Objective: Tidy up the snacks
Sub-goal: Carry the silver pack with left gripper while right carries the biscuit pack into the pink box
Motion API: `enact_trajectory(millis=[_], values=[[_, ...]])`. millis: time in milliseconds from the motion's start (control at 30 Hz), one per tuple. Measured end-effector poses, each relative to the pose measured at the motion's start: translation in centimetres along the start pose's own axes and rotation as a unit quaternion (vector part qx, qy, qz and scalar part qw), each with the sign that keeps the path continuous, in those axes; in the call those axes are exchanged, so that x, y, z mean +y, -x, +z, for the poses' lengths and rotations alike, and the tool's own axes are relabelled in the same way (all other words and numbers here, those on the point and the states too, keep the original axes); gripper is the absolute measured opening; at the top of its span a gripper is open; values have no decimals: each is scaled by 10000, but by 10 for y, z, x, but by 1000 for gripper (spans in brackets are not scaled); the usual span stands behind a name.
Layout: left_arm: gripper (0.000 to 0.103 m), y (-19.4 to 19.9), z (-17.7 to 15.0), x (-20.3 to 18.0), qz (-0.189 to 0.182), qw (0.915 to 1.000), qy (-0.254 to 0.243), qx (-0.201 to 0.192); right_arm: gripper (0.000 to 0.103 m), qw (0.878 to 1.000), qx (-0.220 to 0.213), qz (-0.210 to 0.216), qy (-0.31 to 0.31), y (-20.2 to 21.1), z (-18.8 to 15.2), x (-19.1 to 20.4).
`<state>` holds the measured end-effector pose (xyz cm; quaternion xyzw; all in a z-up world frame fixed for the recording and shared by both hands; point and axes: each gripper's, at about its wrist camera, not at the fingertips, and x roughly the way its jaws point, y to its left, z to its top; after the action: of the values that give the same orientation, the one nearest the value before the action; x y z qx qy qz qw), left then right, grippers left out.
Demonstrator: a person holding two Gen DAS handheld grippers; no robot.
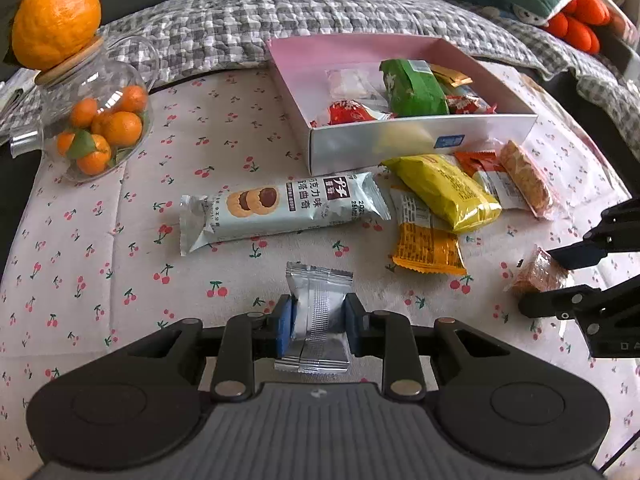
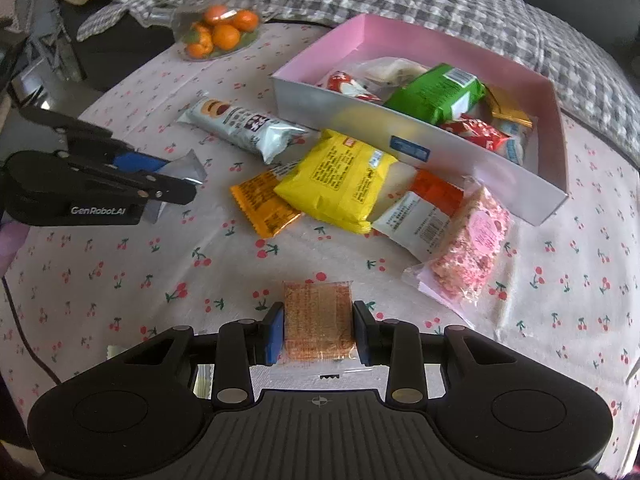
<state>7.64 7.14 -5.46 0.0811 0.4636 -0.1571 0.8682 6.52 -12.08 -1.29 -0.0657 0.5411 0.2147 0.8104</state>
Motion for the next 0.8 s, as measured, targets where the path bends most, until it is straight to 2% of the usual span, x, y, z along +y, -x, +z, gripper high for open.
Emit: enact_trajectory(millis=[500,800], values=[[24,14,15,1,-160,9991,373,-139,33,9951,-294,166,-930,19,15,-25],[24,18,35,0,-261,9964,732,-351,33,9819,-610,239,-1779,29,31,-51]])
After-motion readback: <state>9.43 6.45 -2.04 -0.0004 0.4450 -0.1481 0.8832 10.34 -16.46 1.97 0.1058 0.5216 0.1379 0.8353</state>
